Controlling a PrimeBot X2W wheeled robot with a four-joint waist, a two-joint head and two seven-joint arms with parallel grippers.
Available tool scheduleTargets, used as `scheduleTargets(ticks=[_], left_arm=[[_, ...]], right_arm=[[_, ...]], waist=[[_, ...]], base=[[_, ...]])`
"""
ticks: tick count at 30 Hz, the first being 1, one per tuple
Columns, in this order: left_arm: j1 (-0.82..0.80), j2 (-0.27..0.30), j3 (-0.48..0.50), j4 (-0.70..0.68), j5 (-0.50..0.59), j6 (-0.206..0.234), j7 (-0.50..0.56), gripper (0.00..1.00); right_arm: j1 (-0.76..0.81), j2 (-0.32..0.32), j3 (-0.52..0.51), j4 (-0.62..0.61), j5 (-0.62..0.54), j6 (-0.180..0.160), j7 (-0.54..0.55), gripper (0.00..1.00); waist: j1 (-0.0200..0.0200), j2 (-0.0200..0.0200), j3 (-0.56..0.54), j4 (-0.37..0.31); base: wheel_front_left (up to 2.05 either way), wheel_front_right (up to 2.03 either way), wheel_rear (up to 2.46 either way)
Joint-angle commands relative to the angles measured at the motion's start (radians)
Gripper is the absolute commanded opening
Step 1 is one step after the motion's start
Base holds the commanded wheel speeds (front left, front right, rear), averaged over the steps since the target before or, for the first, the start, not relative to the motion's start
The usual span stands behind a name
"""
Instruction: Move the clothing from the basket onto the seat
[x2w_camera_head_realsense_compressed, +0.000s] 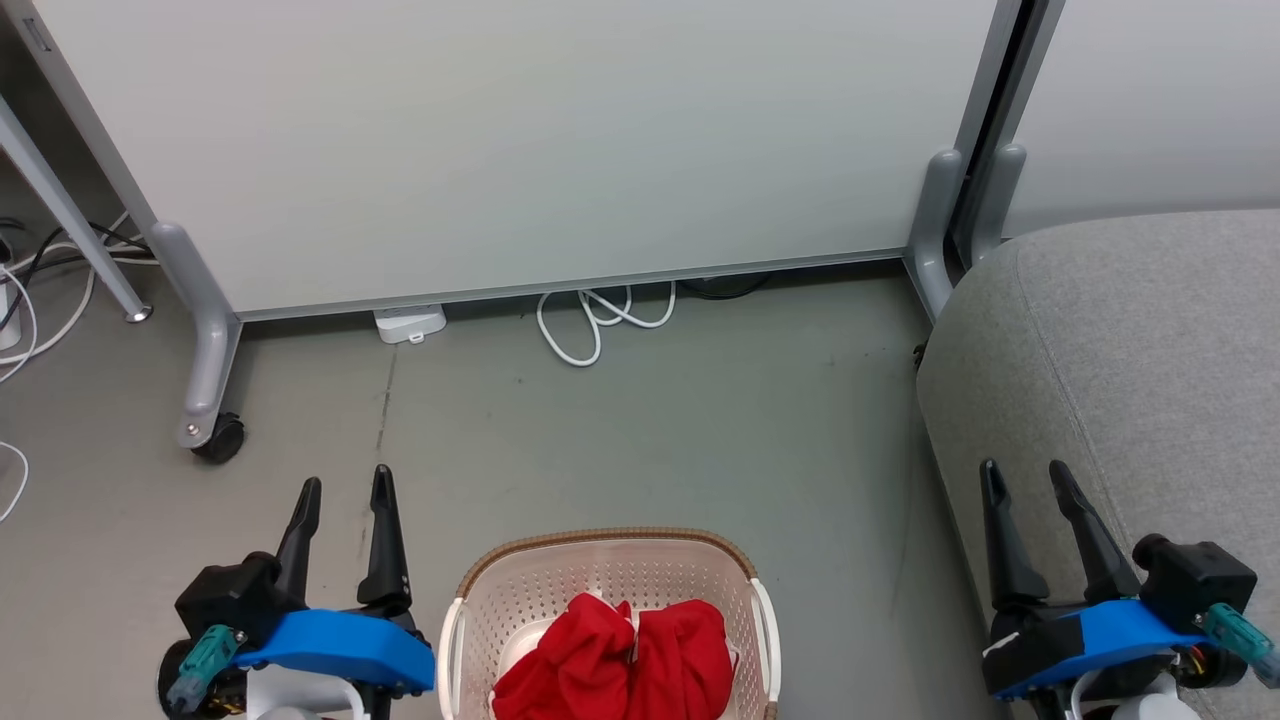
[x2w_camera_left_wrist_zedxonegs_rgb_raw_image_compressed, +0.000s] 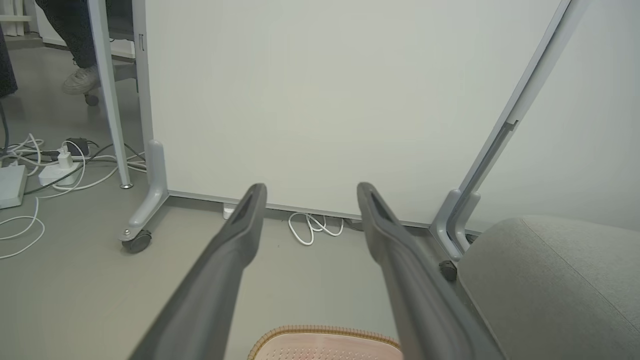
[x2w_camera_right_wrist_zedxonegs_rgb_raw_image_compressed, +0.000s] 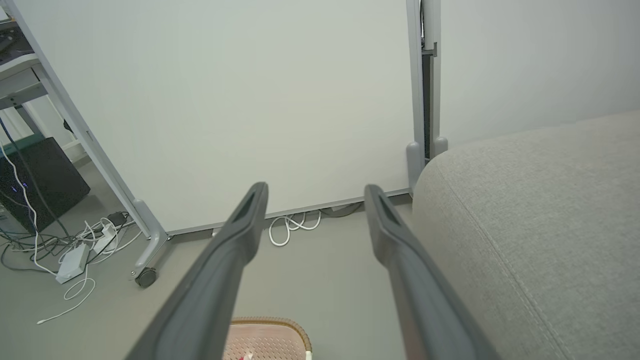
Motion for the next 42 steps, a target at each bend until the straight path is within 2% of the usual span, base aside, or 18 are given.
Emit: scheduleTargets(ticks=[1,32,42], left_arm=[[-0.022,0.002,-0.002,-0.001,0.023,-0.003,-0.009,1.0],[-0.02,-0.002,-0.028,0.024,0.201,0.004,-0.069,1.0],[-0.022,-0.002,-0.031,0.024,0.189,0.006,-0.069,1.0]], right_arm=[[-0.017,-0.008,0.001,-0.01,-0.026,0.002,-0.009,1.0],[-0.017,-0.01,0.009,-0.017,-0.252,0.002,-0.069,1.0],[-0.019,-0.009,0.009,-0.019,-0.244,0.002,-0.068,1.0]], waist=[[0.0,-0.0001,0.0,0.0],[0.0,-0.0001,0.007,0.003],[0.0,-0.0001,0.01,0.002]], base=[[0.0,0.0,0.0],[0.0,0.0,0.0],[0.0,0.0,0.0]])
